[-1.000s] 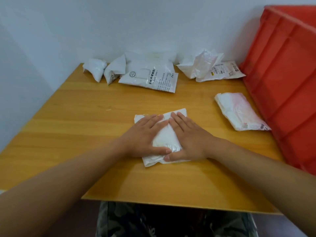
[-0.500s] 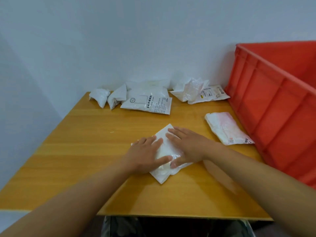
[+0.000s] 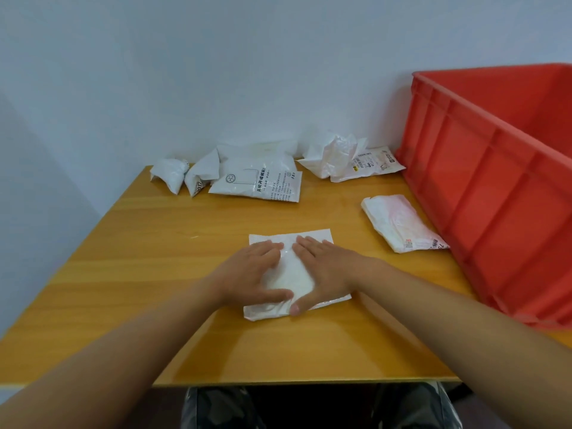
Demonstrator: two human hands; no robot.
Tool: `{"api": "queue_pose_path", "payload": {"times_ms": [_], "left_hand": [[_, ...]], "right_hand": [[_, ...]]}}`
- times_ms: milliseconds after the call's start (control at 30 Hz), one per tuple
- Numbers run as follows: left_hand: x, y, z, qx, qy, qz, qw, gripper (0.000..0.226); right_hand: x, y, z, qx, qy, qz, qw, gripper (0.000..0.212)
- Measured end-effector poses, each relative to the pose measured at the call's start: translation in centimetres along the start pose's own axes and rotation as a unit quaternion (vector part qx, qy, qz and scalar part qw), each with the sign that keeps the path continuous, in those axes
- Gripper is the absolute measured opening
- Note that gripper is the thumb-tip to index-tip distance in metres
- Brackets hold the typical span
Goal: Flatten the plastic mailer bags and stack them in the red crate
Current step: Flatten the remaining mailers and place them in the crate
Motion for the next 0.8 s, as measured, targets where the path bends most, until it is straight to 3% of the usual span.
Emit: {"api": "queue_pose_path", "payload": {"times_ms": [100, 233, 567, 800], "left_hand": [[-0.3, -0.4, 0.2, 0.007, -0.035, -0.045, 0.998, 0.086], [1.1, -1.1, 0.6, -0.009, -0.069, 0.041, 0.997, 0.121], [2.6, -1.9, 1.2, 0.001, -0.055, 0.048, 0.997, 0.126], [2.2, -1.2, -0.7, -0.074, -0.042, 0.043, 0.995, 0.134]], "right_hand": [[0.5, -0.3, -0.5, -0.014, -0.028, -0.027, 0.999, 0.14], [1.2, -0.5, -0.6, -0.032, -0.038, -0.056, 0.997, 0.14], [2.2, -1.3, -0.8, -0.038, -0.032, -0.076, 0.996, 0.133], [1.1, -1.0, -1.3, -0.05, -0.009, -0.069, 0.996, 0.124]]}}
Point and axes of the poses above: each hand's wrist, its own y-axis away from the middle knuckle, its own x-axis out of the palm, z = x × y, the point moved 2 cm from there along -y, towards the middle knuckle
